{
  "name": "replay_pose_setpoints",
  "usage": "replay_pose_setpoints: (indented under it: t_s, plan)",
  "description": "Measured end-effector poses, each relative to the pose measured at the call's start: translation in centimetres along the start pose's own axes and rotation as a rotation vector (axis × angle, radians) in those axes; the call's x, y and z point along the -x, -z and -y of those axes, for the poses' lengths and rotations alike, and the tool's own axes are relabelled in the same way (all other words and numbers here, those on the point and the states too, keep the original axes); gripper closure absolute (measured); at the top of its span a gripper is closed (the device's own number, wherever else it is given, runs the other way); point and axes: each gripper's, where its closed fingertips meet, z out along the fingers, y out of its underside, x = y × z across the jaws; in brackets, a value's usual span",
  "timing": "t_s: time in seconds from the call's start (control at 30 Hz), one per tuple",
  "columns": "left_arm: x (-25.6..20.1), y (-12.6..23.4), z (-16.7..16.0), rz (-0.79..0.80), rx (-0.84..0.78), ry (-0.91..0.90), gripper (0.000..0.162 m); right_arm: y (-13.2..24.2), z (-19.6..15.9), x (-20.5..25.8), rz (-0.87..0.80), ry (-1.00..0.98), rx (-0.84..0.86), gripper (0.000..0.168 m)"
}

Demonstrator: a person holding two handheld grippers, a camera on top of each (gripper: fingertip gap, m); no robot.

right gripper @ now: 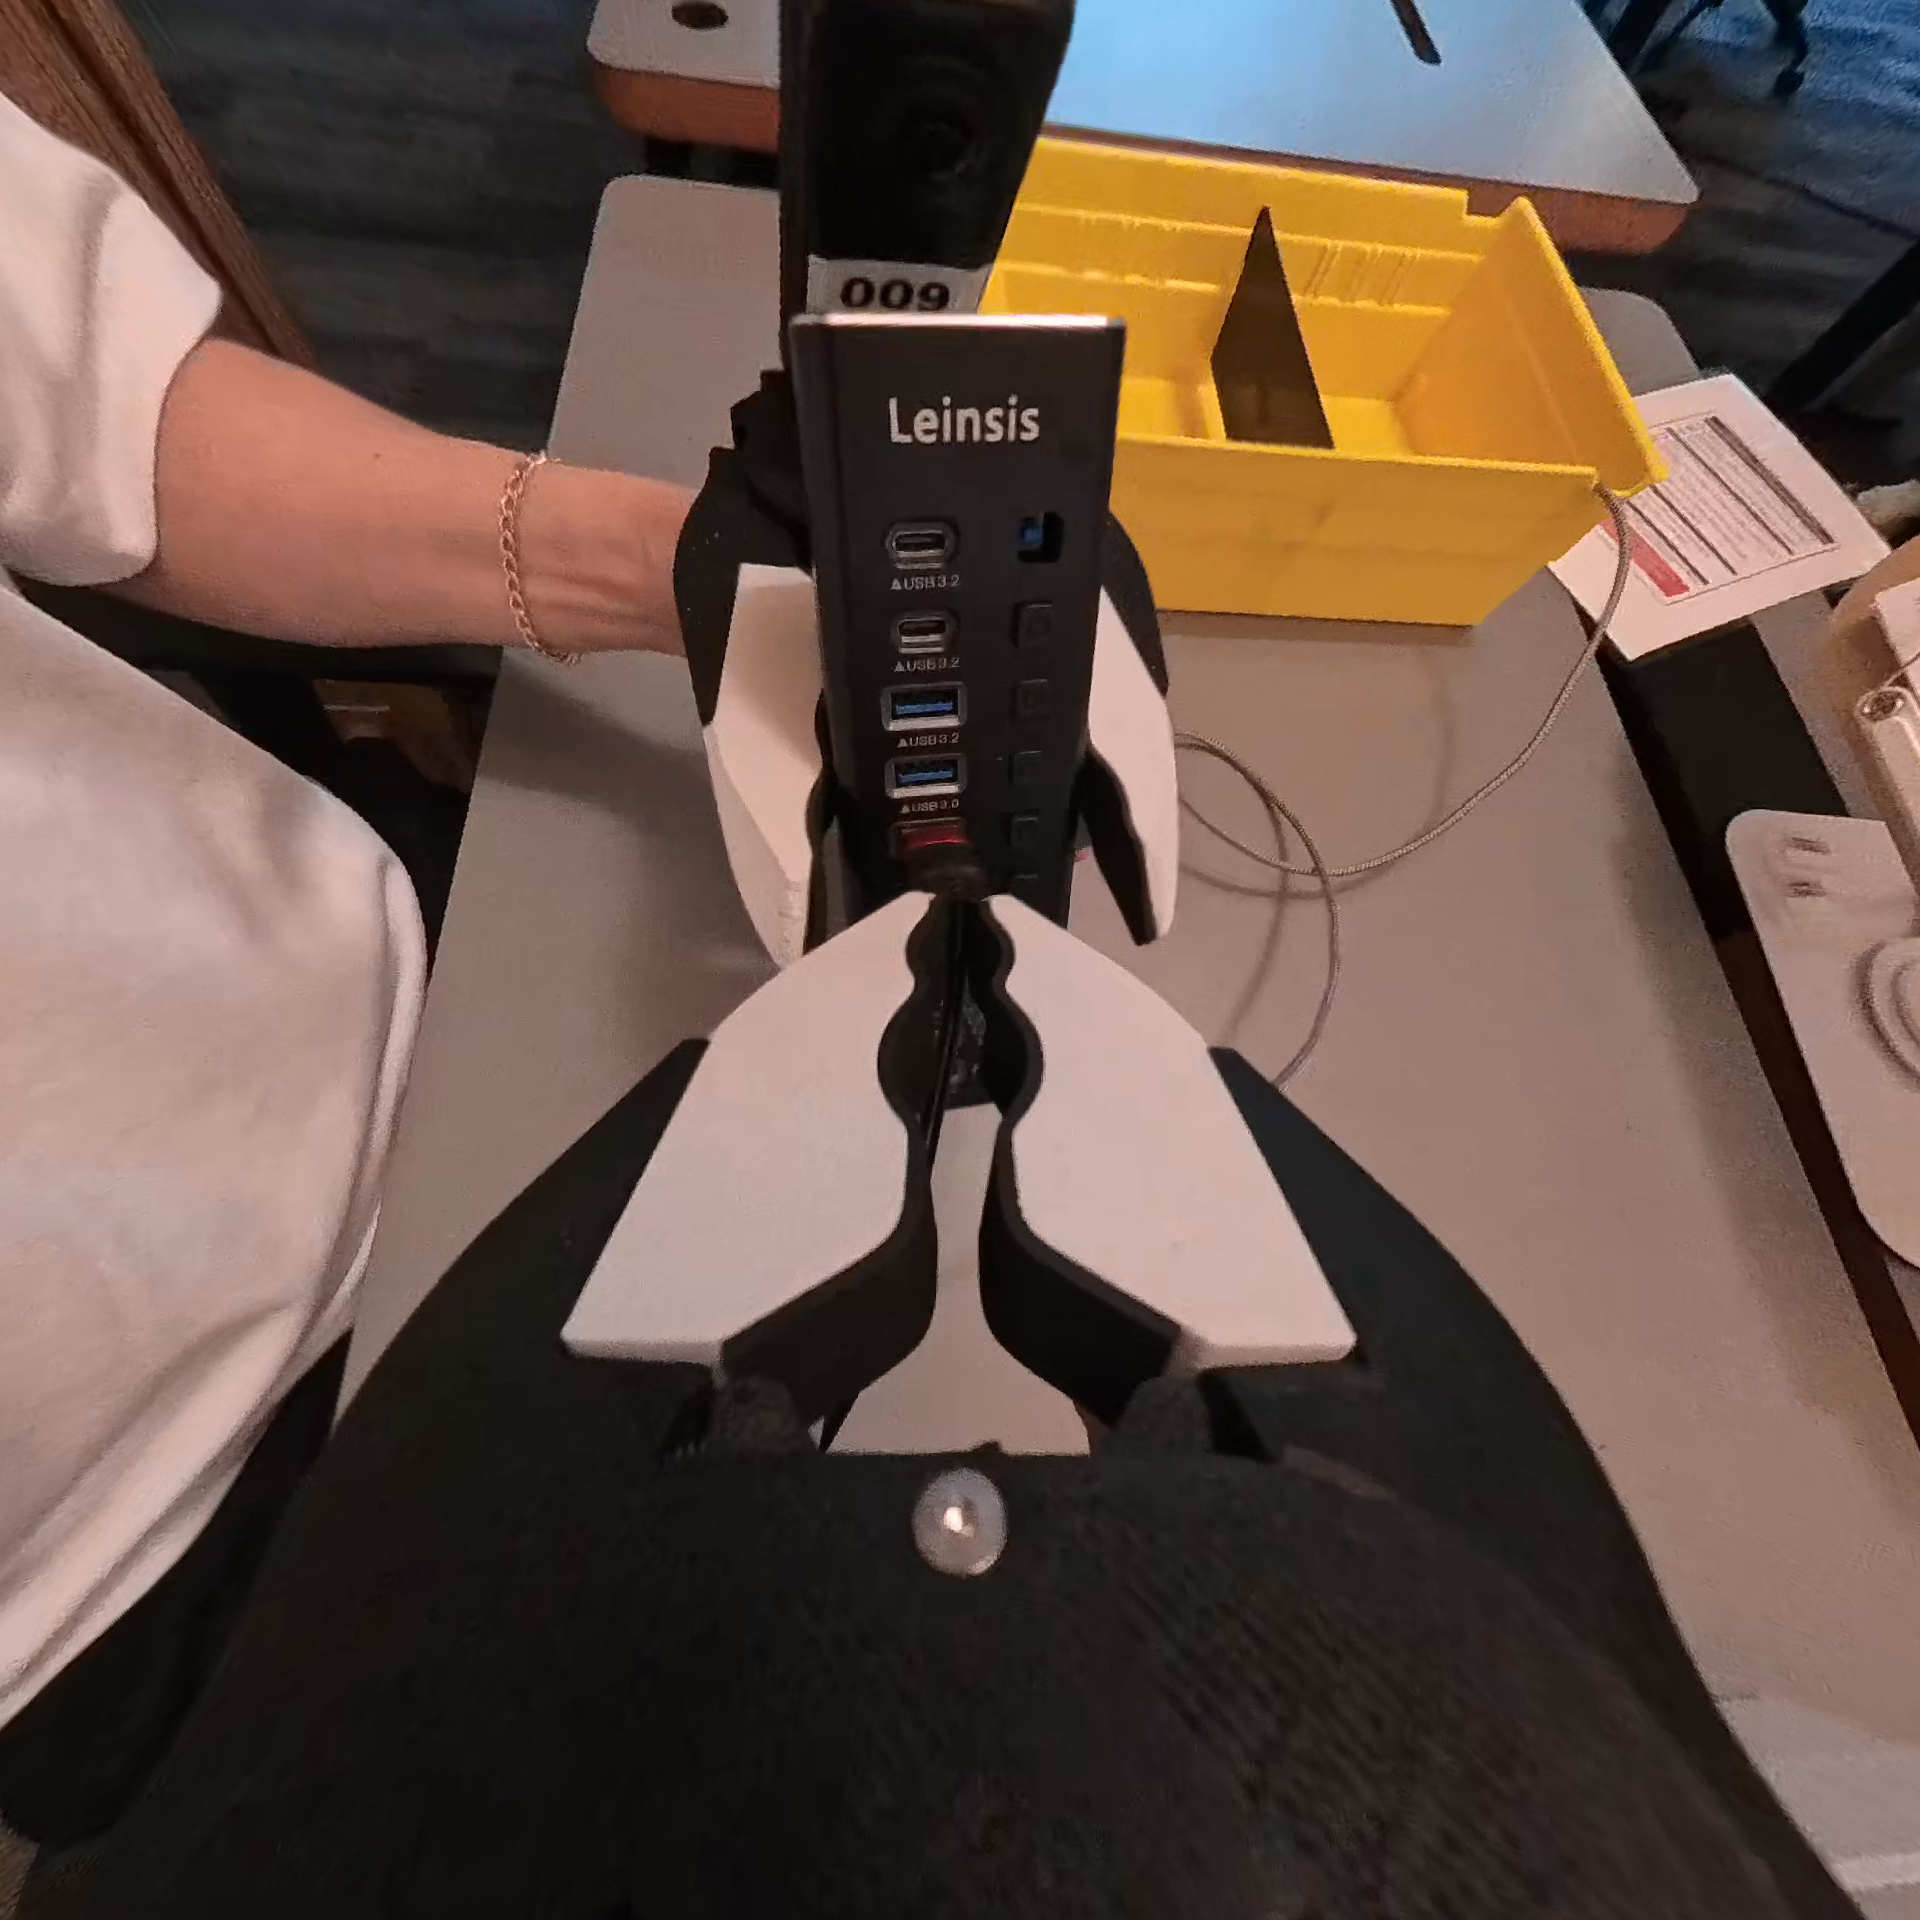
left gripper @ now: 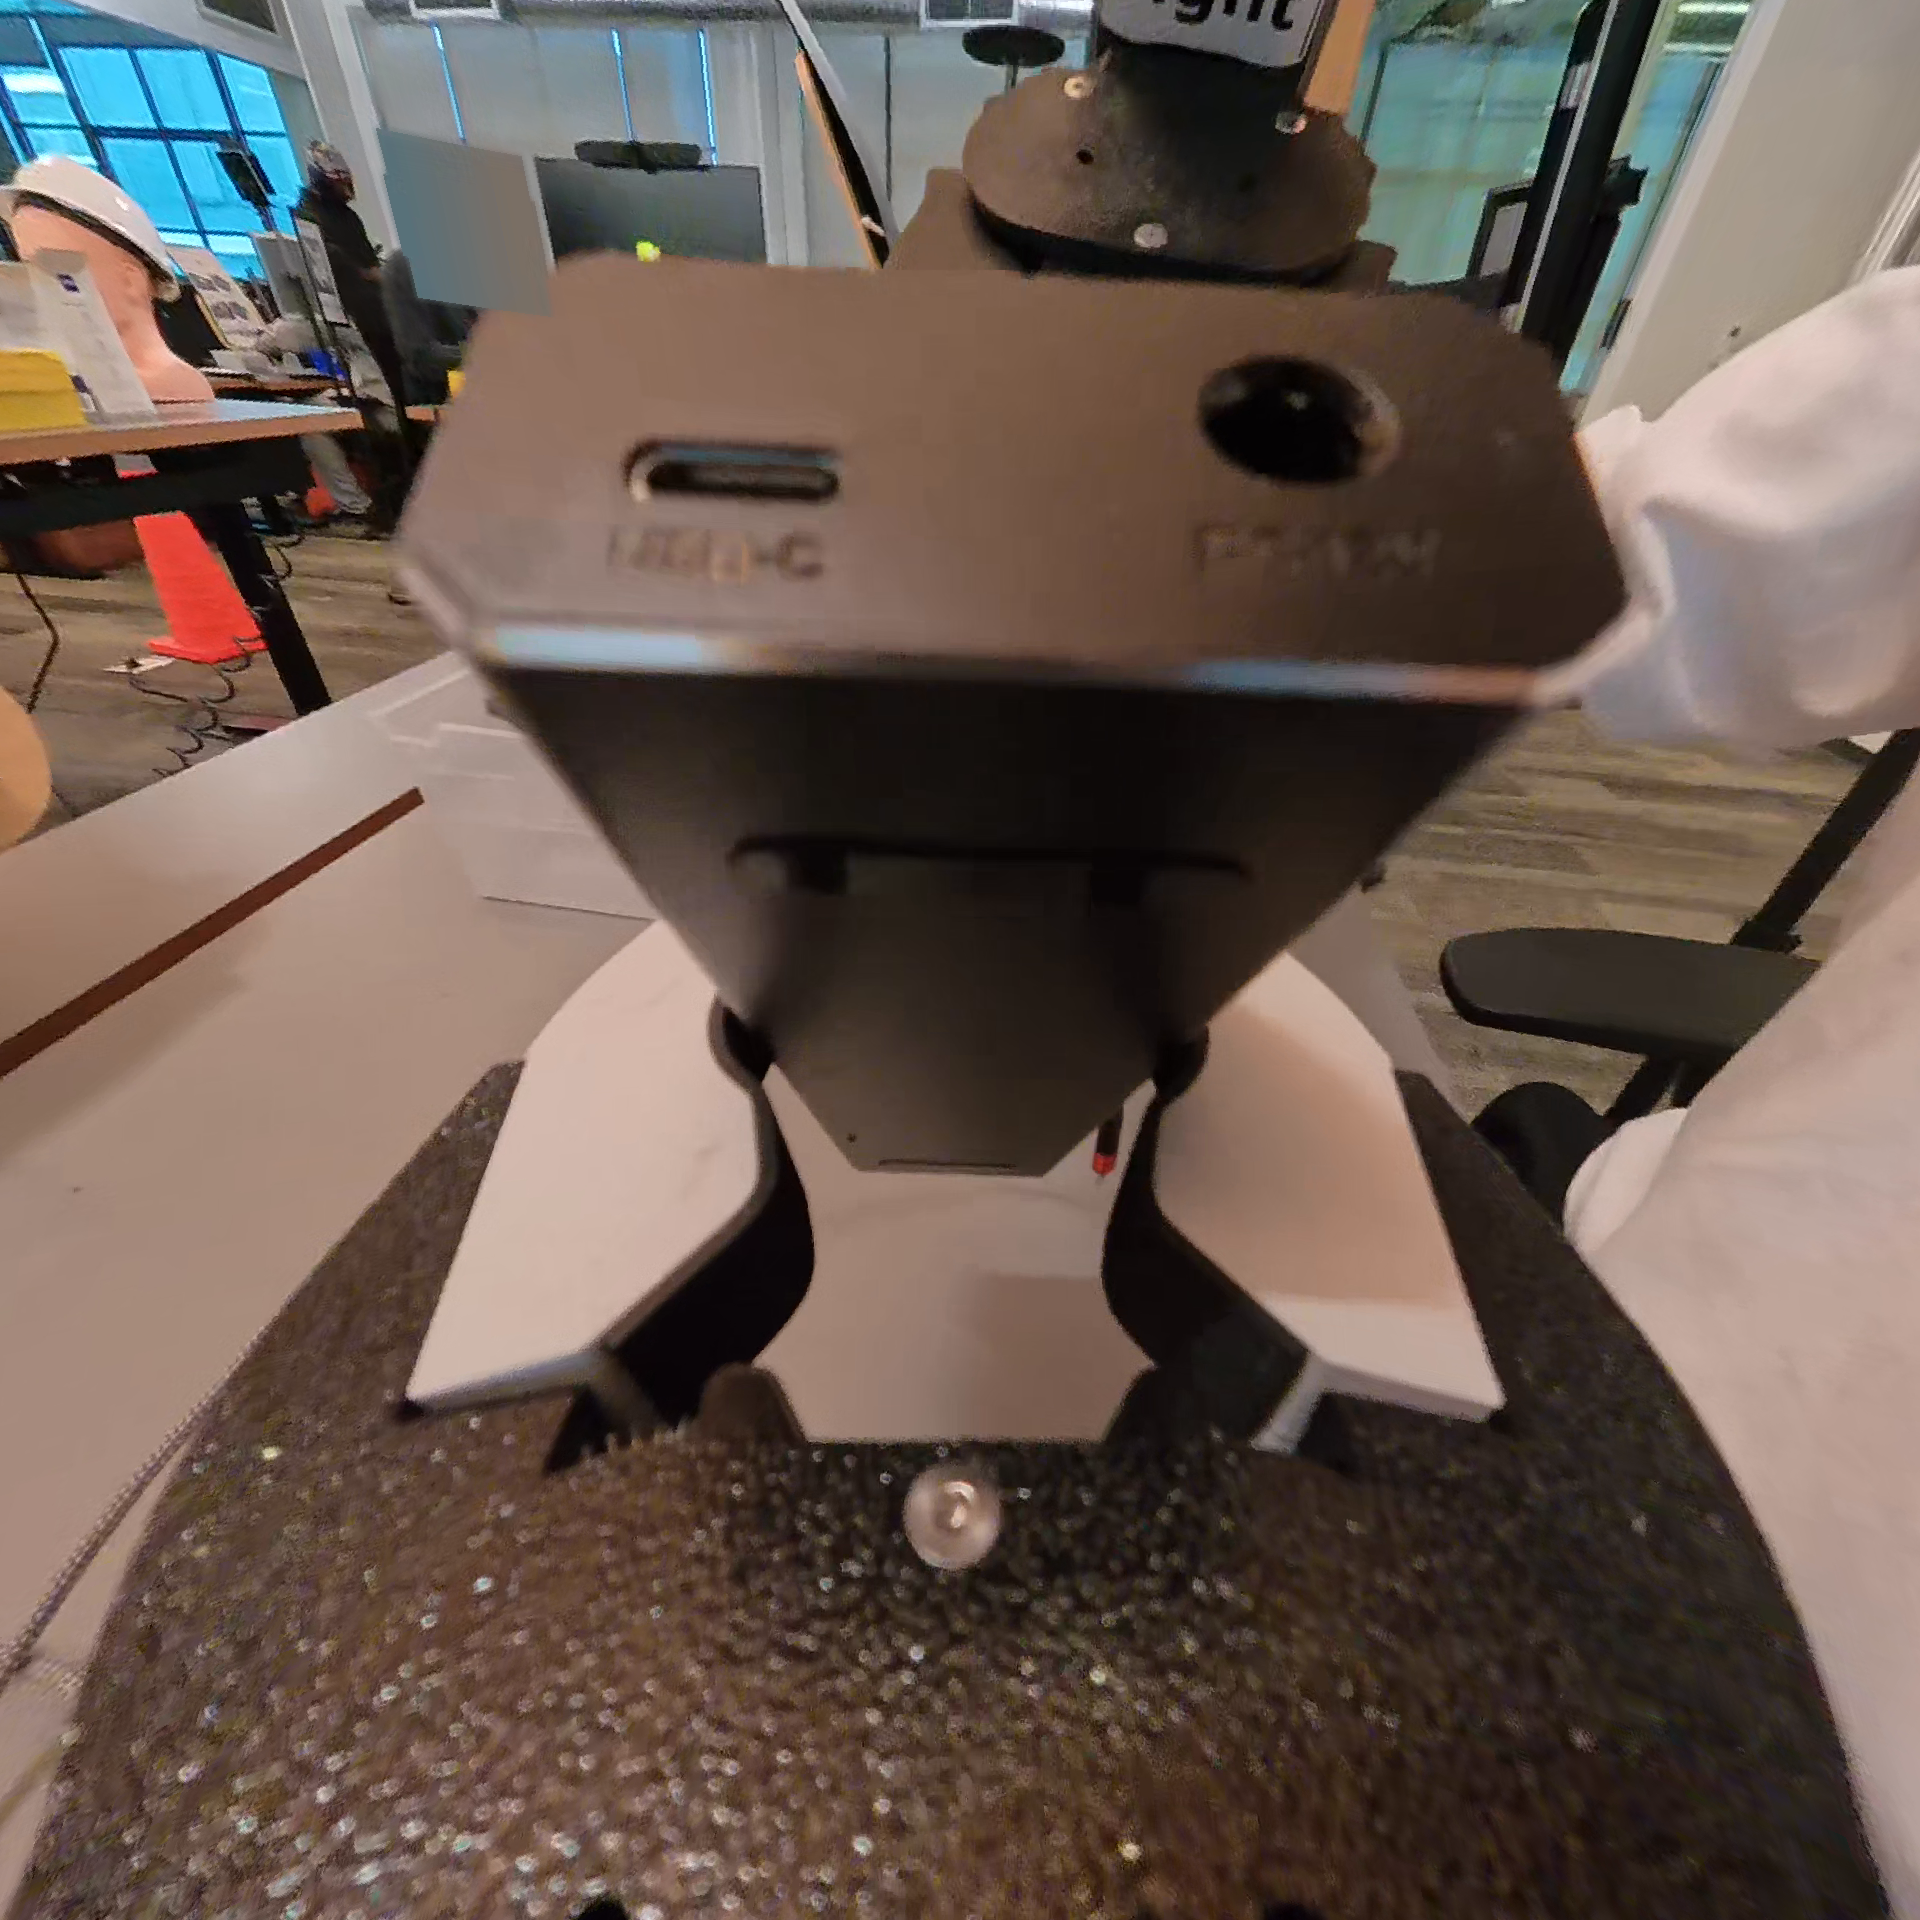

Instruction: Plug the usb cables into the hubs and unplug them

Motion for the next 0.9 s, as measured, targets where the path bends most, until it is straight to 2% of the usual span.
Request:
replay_pose_setpoints:
  t_s: [0.1, 0.37, 0.4, 0.43, 0.47, 0.5, 0.53, 0.6, 0.7, 0.8, 0.87, 0.9]
  plan:
    - [0.1, 0.1, -0.3, 0.008, 0.022, -0.022, 0.091, -0.3, -0.4, 0.3, -0.013, 0.044, 0.066, 0.164]
    - [0.5, -0.1, -0.1, 0.033, 0.041, -0.030, 0.091, 0.2, -0.3, -0.2, -0.031, 0.083, 0.110, 0.164]
    - [0.7, 0.1, -0.4, 0.046, 0.056, -0.028, 0.091, 0.8, -0.5, -1.6, -0.091, 0.072, 0.124, 0.164]
    - [1.4, 0.9, -0.6, 0.083, 0.054, -0.023, 0.091, 3.0, -1.0, -4.6, -0.246, 0.092, 0.161, 0.164]
    - [2.2, 2.1, -0.7, 0.119, 0.031, 0.008, 0.091, 4.9, -0.4, -5.2, -0.226, 0.034, 0.094, 0.164]
    - [2.5, 3.0, -0.6, 0.122, 0.011, 0.041, 0.091, 6.1, 1.3, -4.4, -0.133, -0.048, -0.044, 0.164]
    - [2.5, 3.4, -0.3, 0.119, 0.009, 0.037, 0.092, 7.0, 2.1, -4.8, -0.154, -0.050, -0.082, 0.165]
    - [2.7, 3.5, 0.7, 0.146, 0.031, -0.018, 0.091, 8.7, 1.4, -6.6, -0.302, 0.085, 0.035, 0.164]
    - [3.0, 4.4, 2.8, 0.183, -0.008, -0.059, 0.092, 13.3, 1.6, -9.6, -0.478, 0.061, -0.021, 0.165]
    - [3.6, 6.1, 3.3, 0.216, -0.023, -0.058, 0.091, 18.7, -2.0, -13.2, -0.674, 0.002, -0.022, 0.165]
    - [3.7, 6.9, 3.1, 0.226, -0.014, -0.056, 0.091, 20.8, -5.2, -14.5, -0.731, -0.039, -0.049, 0.165]
    - [3.8, 7.1, 3.0, 0.229, -0.011, -0.053, 0.092, 21.1, -6.7, -14.4, -0.703, -0.081, -0.077, 0.165]
